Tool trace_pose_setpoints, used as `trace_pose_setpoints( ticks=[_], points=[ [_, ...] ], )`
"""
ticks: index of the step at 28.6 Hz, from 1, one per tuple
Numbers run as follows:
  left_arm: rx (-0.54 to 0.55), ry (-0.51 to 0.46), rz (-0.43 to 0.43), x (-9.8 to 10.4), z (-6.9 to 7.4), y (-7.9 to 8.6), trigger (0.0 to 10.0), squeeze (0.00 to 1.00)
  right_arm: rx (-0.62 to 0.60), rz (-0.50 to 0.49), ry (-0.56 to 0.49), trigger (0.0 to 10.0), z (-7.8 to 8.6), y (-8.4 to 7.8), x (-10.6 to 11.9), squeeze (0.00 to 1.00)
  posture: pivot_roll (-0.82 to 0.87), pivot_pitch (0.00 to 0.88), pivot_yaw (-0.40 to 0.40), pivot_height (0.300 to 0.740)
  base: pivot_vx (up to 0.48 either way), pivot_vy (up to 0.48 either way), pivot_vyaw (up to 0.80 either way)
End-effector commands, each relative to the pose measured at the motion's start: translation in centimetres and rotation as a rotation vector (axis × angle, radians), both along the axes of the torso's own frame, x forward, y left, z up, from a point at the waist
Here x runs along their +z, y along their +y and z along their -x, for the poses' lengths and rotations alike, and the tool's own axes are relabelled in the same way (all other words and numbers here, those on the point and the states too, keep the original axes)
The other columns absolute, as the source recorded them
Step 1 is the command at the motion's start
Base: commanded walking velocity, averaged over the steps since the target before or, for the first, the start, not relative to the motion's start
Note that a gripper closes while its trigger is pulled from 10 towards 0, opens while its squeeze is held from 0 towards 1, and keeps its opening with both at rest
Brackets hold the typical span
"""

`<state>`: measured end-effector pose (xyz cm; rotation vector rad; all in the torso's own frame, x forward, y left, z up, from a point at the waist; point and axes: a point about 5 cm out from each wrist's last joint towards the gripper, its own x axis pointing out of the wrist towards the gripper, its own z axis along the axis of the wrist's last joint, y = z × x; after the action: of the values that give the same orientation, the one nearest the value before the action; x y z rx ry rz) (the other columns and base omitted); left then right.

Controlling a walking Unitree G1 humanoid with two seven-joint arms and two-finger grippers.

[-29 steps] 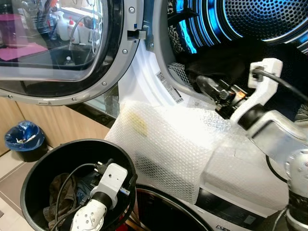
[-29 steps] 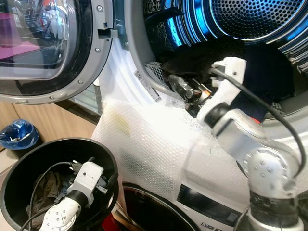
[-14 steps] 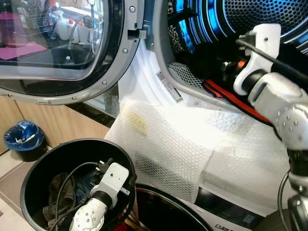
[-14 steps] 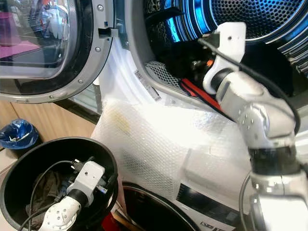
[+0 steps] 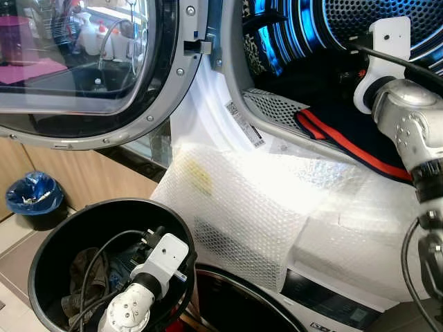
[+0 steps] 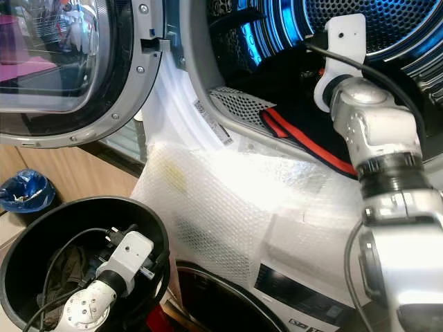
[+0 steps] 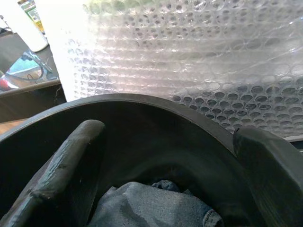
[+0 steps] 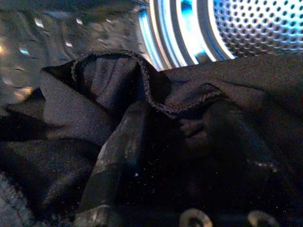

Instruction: Clothes washing

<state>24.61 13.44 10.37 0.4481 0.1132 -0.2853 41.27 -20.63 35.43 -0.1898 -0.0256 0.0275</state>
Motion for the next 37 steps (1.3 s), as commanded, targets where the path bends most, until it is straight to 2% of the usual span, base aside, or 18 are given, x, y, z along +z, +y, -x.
trace_pose_setpoints(
  ticks=[1, 4, 7, 8, 12, 18, 20, 23, 24, 25, 27, 28, 30, 31, 32, 33, 34, 37],
  points=[
    [-0.008, 0.016, -0.005, -0.1, 0.3, -0.2, 10.0, 0.00, -0.074, 0.009, 0.041, 10.0, -0.1, -1.6, -1.1, 0.00, 0.08, 0.063, -0.121, 0.740, 0.000, 0.000, 0.00],
    [-0.001, 0.019, -0.014, -0.1, 0.5, 0.0, 10.0, 0.00, -0.182, -0.029, 0.028, 10.0, 0.0, -3.9, -1.2, 0.00, 0.09, 0.057, -0.119, 0.740, 0.000, 0.000, 0.00],
    [0.004, 0.020, -0.018, -0.1, 0.5, 0.2, 10.0, 0.00, -0.264, -0.060, 0.001, 10.0, 0.4, -5.5, -0.9, 0.00, 0.10, 0.055, -0.118, 0.740, 0.000, 0.000, 0.00],
    [0.011, 0.022, -0.019, -0.2, 0.6, 0.2, 10.0, 0.00, -0.334, -0.092, -0.039, 10.0, 0.9, -6.8, -0.2, 0.00, 0.10, 0.053, -0.117, 0.740, 0.000, 0.000, 0.00],
    [0.022, 0.025, -0.022, -0.2, 0.5, 0.3, 10.0, 0.00, -0.485, -0.162, -0.151, 10.0, 2.2, -9.3, 2.2, 0.00, 0.09, 0.048, -0.109, 0.740, 0.000, 0.000, 0.00],
    [0.022, 0.027, -0.021, -0.1, 0.1, 0.0, 10.0, 0.00, -0.634, -0.140, -0.213, 10.0, 3.2, -11.1, 3.4, 0.00, 0.08, 0.051, -0.114, 0.740, 0.000, 0.000, 0.00],
    [0.021, 0.028, -0.019, -0.1, 0.0, 0.0, 10.0, 0.00, -0.633, -0.150, -0.206, 10.0, 3.2, -11.1, 3.3, 0.00, 0.08, 0.052, -0.115, 0.740, 0.000, 0.000, 0.00],
    [0.021, 0.031, -0.017, -0.2, 0.1, -0.1, 10.0, 0.00, -0.597, -0.176, -0.197, 10.0, 2.8, -10.5, 3.0, 0.00, 0.08, 0.055, -0.115, 0.740, 0.000, 0.000, 0.00],
    [0.021, 0.033, -0.016, -0.2, 0.2, -0.1, 10.0, 0.00, -0.551, -0.199, -0.196, 10.0, 2.5, -9.9, 2.9, 0.00, 0.08, 0.059, -0.114, 0.740, 0.000, 0.000, 0.00],
    [0.018, 0.038, -0.013, -0.3, 0.3, -0.1, 10.0, 0.00, -0.433, -0.221, -0.168, 10.0, 1.7, -8.3, 2.5, 0.00, 0.08, 0.058, -0.112, 0.740, 0.000, 0.000, 0.00],
    [0.013, 0.041, -0.009, -0.3, 0.3, -0.1, 10.0, 0.00, -0.311, -0.230, -0.141, 10.0, 1.1, -6.8, 2.2, 0.00, 0.08, 0.058, -0.112, 0.740, 0.000, 0.000, 0.00],
    [0.006, 0.043, -0.008, -0.3, 0.3, -0.2, 10.0, 0.00, -0.227, -0.267, -0.124, 10.0, 0.7, -5.6, 2.0, 0.00, 0.08, 0.060, -0.109, 0.740, 0.000, 0.000, 0.00],
    [0.003, 0.043, -0.008, -0.3, 0.3, -0.2, 10.0, 0.00, -0.196, -0.265, -0.120, 10.0, 0.5, -5.2, 2.0, 0.00, 0.08, 0.060, -0.107, 0.740, 0.000, 0.000, 0.00],
    [-0.003, 0.043, -0.005, -0.3, 0.3, -0.3, 10.0, 0.00, -0.060, -0.326, -0.105, 10.0, 0.3, -3.9, 2.0, 0.00, 0.07, 0.060, -0.106, 0.740, 0.000, 0.000, 0.00],
    [-0.003, 0.043, -0.005, -0.3, 0.3, -0.3, 10.0, 0.00, -0.060, -0.326, -0.105, 10.0, 0.3, -3.9, 2.0, 0.00, 0.07, 0.060, -0.106, 0.740, 0.000, 0.000, 0.00],
    [-0.008, 0.045, 0.000, -0.3, 0.3, -0.4, 10.0, 0.00, 0.074, -0.389, -0.101, 10.0, 0.2, -2.8, 2.3, 0.00, 0.07, 0.062, -0.103, 0.740, 0.000, 0.000, 0.00],
    [-0.011, 0.046, 0.003, -0.3, 0.3, -0.4, 10.0, 0.00, 0.142, -0.443, -0.107, 10.0, 0.3, -2.4, 2.7, 0.00, 0.07, 0.061, -0.101, 0.740, 0.000, 0.000, 0.00],
    [-0.021, 0.048, 0.013, -0.3, 0.3, -0.5, 10.0, 0.00, 0.317, -0.451, -0.151, 10.0, 0.9, -2.0, 4.1, 0.00, 0.07, 0.061, -0.099, 0.740, 0.000, 0.000, 0.00]
  ],
)
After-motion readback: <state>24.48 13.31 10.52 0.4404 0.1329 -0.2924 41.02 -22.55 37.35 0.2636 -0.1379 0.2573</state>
